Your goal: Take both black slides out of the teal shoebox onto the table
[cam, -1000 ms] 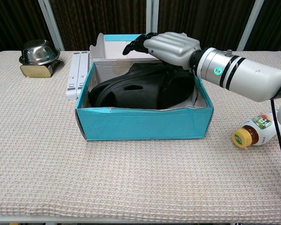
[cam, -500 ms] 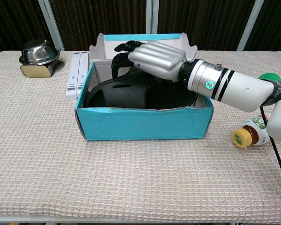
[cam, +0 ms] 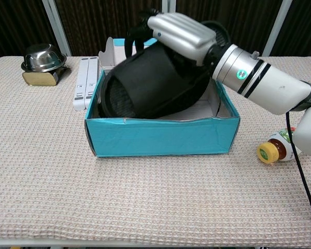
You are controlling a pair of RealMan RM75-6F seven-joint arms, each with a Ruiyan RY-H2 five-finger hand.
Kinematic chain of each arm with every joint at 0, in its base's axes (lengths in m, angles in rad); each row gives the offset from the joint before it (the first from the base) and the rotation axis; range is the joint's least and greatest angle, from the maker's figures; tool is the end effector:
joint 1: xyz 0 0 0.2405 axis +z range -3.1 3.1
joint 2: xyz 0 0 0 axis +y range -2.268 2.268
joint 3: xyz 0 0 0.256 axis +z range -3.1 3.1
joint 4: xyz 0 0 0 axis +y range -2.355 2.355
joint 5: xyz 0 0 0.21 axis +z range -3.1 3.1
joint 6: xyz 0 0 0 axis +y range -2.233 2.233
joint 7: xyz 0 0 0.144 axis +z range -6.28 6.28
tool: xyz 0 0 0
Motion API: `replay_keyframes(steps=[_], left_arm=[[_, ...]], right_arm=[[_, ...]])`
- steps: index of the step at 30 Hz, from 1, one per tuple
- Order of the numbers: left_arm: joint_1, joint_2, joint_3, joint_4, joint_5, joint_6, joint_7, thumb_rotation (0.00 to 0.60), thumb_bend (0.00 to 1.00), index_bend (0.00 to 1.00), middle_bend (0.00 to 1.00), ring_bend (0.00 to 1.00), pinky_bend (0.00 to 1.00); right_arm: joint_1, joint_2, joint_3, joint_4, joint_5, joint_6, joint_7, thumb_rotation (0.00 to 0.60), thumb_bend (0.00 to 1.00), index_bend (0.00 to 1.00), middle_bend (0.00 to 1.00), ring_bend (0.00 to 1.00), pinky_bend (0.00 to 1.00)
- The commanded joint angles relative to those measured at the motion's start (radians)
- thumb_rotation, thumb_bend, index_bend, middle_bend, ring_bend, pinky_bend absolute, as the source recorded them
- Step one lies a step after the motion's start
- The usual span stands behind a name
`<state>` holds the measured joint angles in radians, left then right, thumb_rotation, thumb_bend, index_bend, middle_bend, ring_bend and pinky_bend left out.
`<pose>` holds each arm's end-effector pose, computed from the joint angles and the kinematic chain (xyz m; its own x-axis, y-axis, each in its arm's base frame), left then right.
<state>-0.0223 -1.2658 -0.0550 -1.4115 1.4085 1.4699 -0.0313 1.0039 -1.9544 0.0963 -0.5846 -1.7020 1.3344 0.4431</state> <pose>-0.3595 0.1612 0.1347 0.4050 0.0307 0.9138 0.9018 0.1512 -0.4048 -0.0677 -0.3904 -0.0535 0.2442 0.0369 0.9690 -0.5560 -0.8134 0.1711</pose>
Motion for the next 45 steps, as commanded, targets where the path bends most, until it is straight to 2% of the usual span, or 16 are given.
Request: replay_keyframes(steps=[1, 6, 9, 12, 16, 20, 26, 32, 34, 36, 38, 39, 41, 43, 45], left_arm=[[-0.002, 0.001, -0.002, 0.0, 0.003, 0.001, -0.001, 0.6, 0.05, 0.27, 0.18, 0.03, 0.1], [-0.009, 0.0, -0.003, 0.004, 0.011, 0.0, -0.004, 0.6, 0.05, 0.27, 0.18, 0.03, 0.1], [-0.013, -0.003, -0.002, 0.008, 0.016, -0.003, -0.006, 0.6, 0.05, 0.27, 0.18, 0.03, 0.1], [-0.017, -0.007, -0.001, 0.01, 0.02, -0.006, -0.007, 0.6, 0.05, 0.27, 0.18, 0.03, 0.1], [-0.021, -0.006, 0.0, 0.005, 0.024, -0.006, -0.002, 0.6, 0.05, 0.27, 0.18, 0.03, 0.1], [-0.025, -0.002, 0.001, -0.006, 0.027, -0.009, 0.01, 0.6, 0.05, 0.27, 0.18, 0.03, 0.1], [-0.027, 0.005, 0.004, -0.032, 0.03, -0.007, 0.029, 0.6, 0.05, 0.27, 0.18, 0.03, 0.1], [-0.019, 0.016, 0.006, -0.047, 0.019, -0.004, 0.042, 0.6, 0.05, 0.27, 0.18, 0.03, 0.1], [-0.016, 0.018, 0.007, -0.052, 0.017, -0.003, 0.046, 0.6, 0.05, 0.27, 0.18, 0.03, 0.1], [-0.015, 0.019, 0.008, -0.056, 0.014, -0.002, 0.049, 0.6, 0.05, 0.27, 0.18, 0.03, 0.1], [-0.015, 0.02, 0.008, -0.059, 0.013, -0.003, 0.052, 0.6, 0.05, 0.27, 0.18, 0.03, 0.1], [-0.015, 0.021, 0.008, -0.061, 0.013, -0.003, 0.053, 0.6, 0.05, 0.27, 0.18, 0.03, 0.1], [-0.015, 0.022, 0.009, -0.064, 0.015, -0.002, 0.056, 0.6, 0.05, 0.27, 0.18, 0.03, 0.1], [-0.014, 0.023, 0.009, -0.066, 0.014, -0.001, 0.058, 0.6, 0.05, 0.27, 0.18, 0.03, 0.1], [-0.013, 0.023, 0.009, -0.068, 0.012, -0.001, 0.058, 0.6, 0.05, 0.27, 0.18, 0.03, 0.1]], right_arm=[[-0.017, 0.063, 0.05, -0.065, 0.038, 0.059, -0.014, 0.6, 0.63, 0.72, 0.6, 0.23, 0.03], [-0.09, 0.198, 0.064, -0.176, 0.09, 0.065, -0.057, 0.6, 0.62, 0.72, 0.6, 0.23, 0.05], [-0.15, 0.27, 0.058, -0.223, 0.142, 0.019, -0.055, 0.6, 0.62, 0.72, 0.6, 0.23, 0.05], [-0.2, 0.31, 0.048, -0.216, 0.194, -0.045, -0.045, 0.6, 0.62, 0.71, 0.59, 0.23, 0.05], [-0.242, 0.319, 0.042, -0.153, 0.252, -0.138, -0.028, 0.6, 0.6, 0.68, 0.57, 0.21, 0.05], [-0.248, 0.293, 0.061, -0.081, 0.309, -0.238, 0.005, 0.6, 0.59, 0.65, 0.52, 0.18, 0.05], [-0.194, 0.226, 0.078, 0.069, 0.331, -0.365, 0.011, 0.6, 0.58, 0.63, 0.49, 0.16, 0.05], [-0.121, 0.17, 0.08, 0.215, 0.322, -0.458, 0.021, 0.6, 0.51, 0.58, 0.44, 0.11, 0.04], [-0.102, 0.156, 0.075, 0.251, 0.315, -0.489, 0.028, 0.6, 0.46, 0.53, 0.4, 0.07, 0.01], [-0.087, 0.144, 0.069, 0.279, 0.309, -0.52, 0.032, 0.6, 0.41, 0.44, 0.33, 0.02, 0.0], [-0.074, 0.134, 0.066, 0.306, 0.31, -0.564, 0.017, 0.6, 0.35, 0.31, 0.25, 0.0, 0.0], [-0.064, 0.126, 0.068, 0.321, 0.315, -0.599, 0.002, 0.6, 0.28, 0.2, 0.18, 0.0, 0.0], [-0.051, 0.116, 0.076, 0.339, 0.329, -0.651, -0.025, 0.6, 0.18, 0.07, 0.09, 0.0, 0.0], [-0.039, 0.105, 0.092, 0.355, 0.349, -0.697, -0.063, 0.6, 0.11, 0.0, 0.02, 0.0, 0.0], [-0.033, 0.096, 0.108, 0.363, 0.369, -0.722, -0.095, 0.6, 0.07, 0.0, 0.0, 0.0, 0.0]])
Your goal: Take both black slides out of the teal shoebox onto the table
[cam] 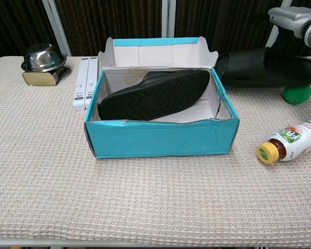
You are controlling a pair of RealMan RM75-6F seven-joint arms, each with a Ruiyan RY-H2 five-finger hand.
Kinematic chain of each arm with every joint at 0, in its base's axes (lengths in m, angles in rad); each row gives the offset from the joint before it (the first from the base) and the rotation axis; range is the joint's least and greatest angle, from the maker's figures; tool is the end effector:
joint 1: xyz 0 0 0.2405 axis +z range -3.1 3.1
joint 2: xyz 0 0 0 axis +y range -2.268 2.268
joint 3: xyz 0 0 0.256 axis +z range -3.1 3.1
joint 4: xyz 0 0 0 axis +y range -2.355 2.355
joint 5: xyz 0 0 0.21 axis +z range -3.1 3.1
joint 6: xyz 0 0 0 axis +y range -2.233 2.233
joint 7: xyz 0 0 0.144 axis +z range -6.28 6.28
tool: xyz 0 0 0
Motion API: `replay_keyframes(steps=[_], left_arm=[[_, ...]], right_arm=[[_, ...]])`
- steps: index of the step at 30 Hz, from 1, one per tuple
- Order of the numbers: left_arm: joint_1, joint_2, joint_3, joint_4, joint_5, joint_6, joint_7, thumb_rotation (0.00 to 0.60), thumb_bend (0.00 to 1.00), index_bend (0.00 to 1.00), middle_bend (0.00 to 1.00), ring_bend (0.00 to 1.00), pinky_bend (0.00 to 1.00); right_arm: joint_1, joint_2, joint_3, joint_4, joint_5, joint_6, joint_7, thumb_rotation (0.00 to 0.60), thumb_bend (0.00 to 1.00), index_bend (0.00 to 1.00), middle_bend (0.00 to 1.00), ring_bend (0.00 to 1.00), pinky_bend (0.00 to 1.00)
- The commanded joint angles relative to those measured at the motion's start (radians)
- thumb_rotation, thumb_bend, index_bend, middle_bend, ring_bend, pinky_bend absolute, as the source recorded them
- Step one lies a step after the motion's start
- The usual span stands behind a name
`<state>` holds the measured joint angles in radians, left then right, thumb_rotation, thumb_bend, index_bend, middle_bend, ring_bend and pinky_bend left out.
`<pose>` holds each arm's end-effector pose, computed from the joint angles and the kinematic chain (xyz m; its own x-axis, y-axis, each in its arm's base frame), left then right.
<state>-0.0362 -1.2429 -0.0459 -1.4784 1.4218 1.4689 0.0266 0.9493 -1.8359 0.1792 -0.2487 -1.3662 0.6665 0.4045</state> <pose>-0.3455 0.1643 0.1329 0.4191 0.0439 0.9069 0.8992 0.1185 -0.4212 -0.2367 -0.4968 0.0463 0.5274 -0.1233 0.8406 -0.8485 -0.1271 0.5137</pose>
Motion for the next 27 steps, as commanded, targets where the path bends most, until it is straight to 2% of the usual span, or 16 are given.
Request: replay_keyframes(steps=[1, 8, 12, 15, 20, 24, 27], left_arm=[[0.001, 0.001, 0.0, -0.002, -0.002, 0.001, 0.001, 0.6, 0.05, 0.27, 0.18, 0.03, 0.1], [0.0, 0.007, -0.002, -0.003, -0.002, 0.002, 0.002, 0.6, 0.05, 0.27, 0.18, 0.03, 0.1], [-0.013, 0.012, -0.005, 0.001, 0.015, -0.001, 0.005, 0.6, 0.05, 0.27, 0.18, 0.03, 0.1], [-0.038, 0.022, -0.011, 0.001, 0.04, -0.013, 0.006, 0.6, 0.05, 0.27, 0.18, 0.03, 0.1], [-0.107, 0.05, -0.033, -0.016, 0.096, -0.05, -0.046, 0.6, 0.05, 0.27, 0.18, 0.03, 0.1], [-0.207, 0.075, -0.073, -0.045, 0.136, -0.125, -0.11, 0.6, 0.04, 0.27, 0.18, 0.03, 0.1], [-0.3, 0.08, -0.11, -0.072, 0.142, -0.214, -0.144, 0.6, 0.04, 0.27, 0.18, 0.03, 0.11]], right_arm=[[0.023, -0.024, 0.032, 0.027, 0.041, -0.062, -0.069, 0.6, 0.05, 0.0, 0.0, 0.0, 0.0], [0.006, 0.009, 0.058, -0.037, 0.068, -0.048, -0.104, 0.6, 0.01, 0.0, 0.0, 0.0, 0.0], [-0.035, 0.088, 0.051, -0.16, 0.054, 0.023, -0.085, 0.6, 0.0, 0.0, 0.0, 0.0, 0.0], [-0.086, 0.176, 0.037, -0.302, 0.028, 0.11, -0.066, 0.6, 0.02, 0.0, 0.01, 0.0, 0.0], [-0.191, 0.345, 0.015, -0.58, -0.01, 0.276, -0.069, 0.6, 0.09, 0.0, 0.09, 0.0, 0.0], [-0.282, 0.484, 0.018, -0.817, -0.011, 0.397, -0.09, 0.6, 0.09, 0.0, 0.13, 0.0, 0.0], [-0.329, 0.566, 0.021, -0.943, -0.001, 0.446, -0.124, 0.6, 0.09, 0.0, 0.13, 0.0, 0.0]])
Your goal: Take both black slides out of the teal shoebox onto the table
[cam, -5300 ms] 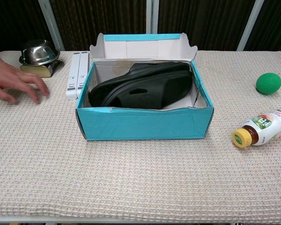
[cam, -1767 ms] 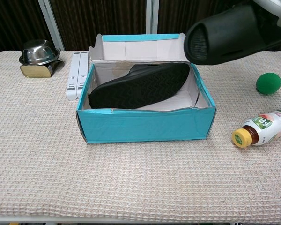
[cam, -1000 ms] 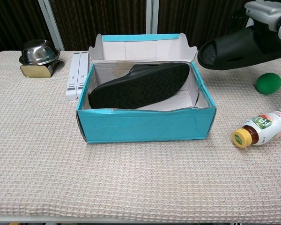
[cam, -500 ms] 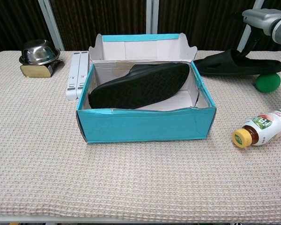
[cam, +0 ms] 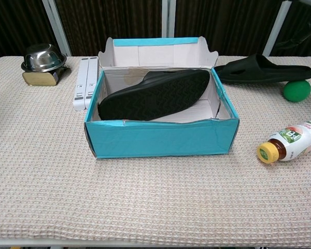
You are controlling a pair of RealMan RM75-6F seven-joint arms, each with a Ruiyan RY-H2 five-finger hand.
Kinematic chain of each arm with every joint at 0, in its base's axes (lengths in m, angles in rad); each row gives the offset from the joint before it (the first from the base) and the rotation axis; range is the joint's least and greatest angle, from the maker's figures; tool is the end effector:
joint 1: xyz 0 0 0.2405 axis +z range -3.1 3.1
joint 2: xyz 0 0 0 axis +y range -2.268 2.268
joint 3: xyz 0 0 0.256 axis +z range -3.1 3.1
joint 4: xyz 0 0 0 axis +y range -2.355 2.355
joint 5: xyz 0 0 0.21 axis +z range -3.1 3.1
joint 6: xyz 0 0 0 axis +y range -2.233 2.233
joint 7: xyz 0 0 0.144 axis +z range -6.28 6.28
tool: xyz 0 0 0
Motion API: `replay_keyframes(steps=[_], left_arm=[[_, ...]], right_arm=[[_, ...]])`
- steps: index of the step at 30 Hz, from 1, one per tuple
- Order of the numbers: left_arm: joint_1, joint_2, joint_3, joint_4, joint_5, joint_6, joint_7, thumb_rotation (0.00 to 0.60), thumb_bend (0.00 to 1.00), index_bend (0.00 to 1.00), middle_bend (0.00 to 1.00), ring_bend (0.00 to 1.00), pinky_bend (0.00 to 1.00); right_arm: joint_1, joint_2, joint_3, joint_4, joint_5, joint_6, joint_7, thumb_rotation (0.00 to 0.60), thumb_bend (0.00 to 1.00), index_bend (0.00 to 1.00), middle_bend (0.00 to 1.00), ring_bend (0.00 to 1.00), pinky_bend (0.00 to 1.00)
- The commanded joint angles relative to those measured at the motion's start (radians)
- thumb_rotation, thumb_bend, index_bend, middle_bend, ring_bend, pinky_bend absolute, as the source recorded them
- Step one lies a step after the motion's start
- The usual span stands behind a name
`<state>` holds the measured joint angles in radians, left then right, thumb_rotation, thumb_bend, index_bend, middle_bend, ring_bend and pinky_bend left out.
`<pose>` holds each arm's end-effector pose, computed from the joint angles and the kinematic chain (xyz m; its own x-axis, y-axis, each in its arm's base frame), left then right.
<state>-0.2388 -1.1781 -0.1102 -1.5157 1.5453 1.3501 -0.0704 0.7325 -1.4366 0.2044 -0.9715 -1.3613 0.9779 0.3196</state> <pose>-0.2890 0.2413 0.1379 0.3752 0.0197 0.9267 0.9128 -0.1820 -0.3657 -0.2370 -0.4286 0.1038 0.3453 -0.0449 0.9374 -0.9113 -0.2548 0.3235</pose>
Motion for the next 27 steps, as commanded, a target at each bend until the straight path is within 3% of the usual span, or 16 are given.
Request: replay_keyframes(steps=[1, 5, 10, 19, 27], left_arm=[[-0.129, 0.015, -0.057, -0.045, 0.013, -0.131, -0.047, 0.6, 0.04, 0.27, 0.18, 0.03, 0.12], [-0.258, -0.025, -0.113, -0.065, -0.04, -0.271, -0.013, 0.6, 0.04, 0.28, 0.25, 0.16, 0.19], [-0.39, -0.12, -0.165, -0.08, -0.161, -0.413, 0.089, 0.6, 0.04, 0.29, 0.29, 0.23, 0.26], [-0.493, -0.277, -0.189, -0.118, -0.319, -0.422, 0.284, 0.6, 0.04, 0.3, 0.36, 0.29, 0.41], [-0.58, -0.405, -0.2, -0.074, -0.565, -0.433, 0.452, 0.6, 0.04, 0.3, 0.36, 0.32, 0.43]], right_arm=[[-0.124, 0.188, -0.002, -0.251, -0.002, 0.146, -0.049, 0.6, 0.09, 0.0, 0.13, 0.0, 0.0], [-0.163, 0.259, 0.014, -0.35, 0.012, 0.194, -0.075, 0.6, 0.09, 0.0, 0.13, 0.0, 0.0], [-0.194, 0.307, 0.022, -0.408, 0.018, 0.225, -0.091, 0.6, 0.09, 0.0, 0.13, 0.0, 0.0], [-0.22, 0.328, 0.026, -0.425, 0.018, 0.243, -0.094, 0.6, 0.09, 0.0, 0.13, 0.0, 0.0], [-0.23, 0.323, 0.025, -0.412, 0.012, 0.242, -0.083, 0.6, 0.09, 0.0, 0.13, 0.0, 0.0]])
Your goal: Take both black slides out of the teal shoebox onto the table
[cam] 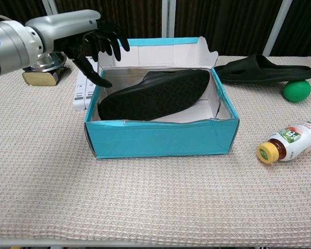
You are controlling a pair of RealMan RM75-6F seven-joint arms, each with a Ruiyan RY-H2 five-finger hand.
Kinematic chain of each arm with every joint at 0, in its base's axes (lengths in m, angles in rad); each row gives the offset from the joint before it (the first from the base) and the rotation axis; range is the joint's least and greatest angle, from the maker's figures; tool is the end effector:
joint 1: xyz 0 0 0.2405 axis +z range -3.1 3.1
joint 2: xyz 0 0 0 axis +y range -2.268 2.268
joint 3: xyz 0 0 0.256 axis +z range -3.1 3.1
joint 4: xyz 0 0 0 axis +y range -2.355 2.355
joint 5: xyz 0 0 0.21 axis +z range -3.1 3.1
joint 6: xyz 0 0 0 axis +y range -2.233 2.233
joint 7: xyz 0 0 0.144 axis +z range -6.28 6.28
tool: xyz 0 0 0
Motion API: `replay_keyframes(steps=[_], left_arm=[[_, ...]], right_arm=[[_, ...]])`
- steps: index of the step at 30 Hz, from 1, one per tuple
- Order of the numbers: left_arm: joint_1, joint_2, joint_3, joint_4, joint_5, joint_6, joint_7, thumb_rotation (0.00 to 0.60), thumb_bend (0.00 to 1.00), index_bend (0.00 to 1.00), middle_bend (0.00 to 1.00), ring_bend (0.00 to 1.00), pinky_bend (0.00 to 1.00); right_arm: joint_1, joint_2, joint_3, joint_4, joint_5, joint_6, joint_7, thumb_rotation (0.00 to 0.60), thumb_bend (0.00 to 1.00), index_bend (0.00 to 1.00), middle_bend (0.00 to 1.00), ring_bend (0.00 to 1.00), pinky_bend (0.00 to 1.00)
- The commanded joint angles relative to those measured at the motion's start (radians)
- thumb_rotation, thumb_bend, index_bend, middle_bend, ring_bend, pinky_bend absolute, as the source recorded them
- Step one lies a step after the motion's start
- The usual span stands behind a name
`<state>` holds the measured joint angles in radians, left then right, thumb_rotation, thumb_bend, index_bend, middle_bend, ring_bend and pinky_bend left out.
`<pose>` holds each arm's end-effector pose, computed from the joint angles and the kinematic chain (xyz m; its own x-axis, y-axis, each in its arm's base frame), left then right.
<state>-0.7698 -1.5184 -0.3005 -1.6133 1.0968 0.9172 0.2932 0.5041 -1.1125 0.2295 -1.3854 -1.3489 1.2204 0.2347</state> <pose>-0.0922 0.3481 0.0003 0.2809 0.2793 0.9182 0.8966 -0.4176 -0.1472 -0.2546 -0.3520 0.1969 0.3086 0.1126 0.9445 -0.9248 -0.1967 0.3256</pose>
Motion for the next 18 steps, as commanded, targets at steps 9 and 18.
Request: replay_keyframes(steps=[9, 18], left_arm=[[-0.128, -0.155, 0.008, 0.07, -0.3, 0.06, 0.268, 0.6, 0.03, 0.29, 0.36, 0.32, 0.44], [-0.171, -0.244, 0.021, 0.147, -0.356, 0.15, 0.377, 0.6, 0.02, 0.29, 0.36, 0.32, 0.44]], right_arm=[[-0.021, -0.01, -0.003, 0.025, -0.007, 0.012, 0.025, 0.6, 0.09, 0.0, 0.13, 0.0, 0.0], [-0.029, -0.019, -0.002, 0.056, -0.013, 0.015, 0.046, 0.6, 0.09, 0.0, 0.13, 0.0, 0.0]])
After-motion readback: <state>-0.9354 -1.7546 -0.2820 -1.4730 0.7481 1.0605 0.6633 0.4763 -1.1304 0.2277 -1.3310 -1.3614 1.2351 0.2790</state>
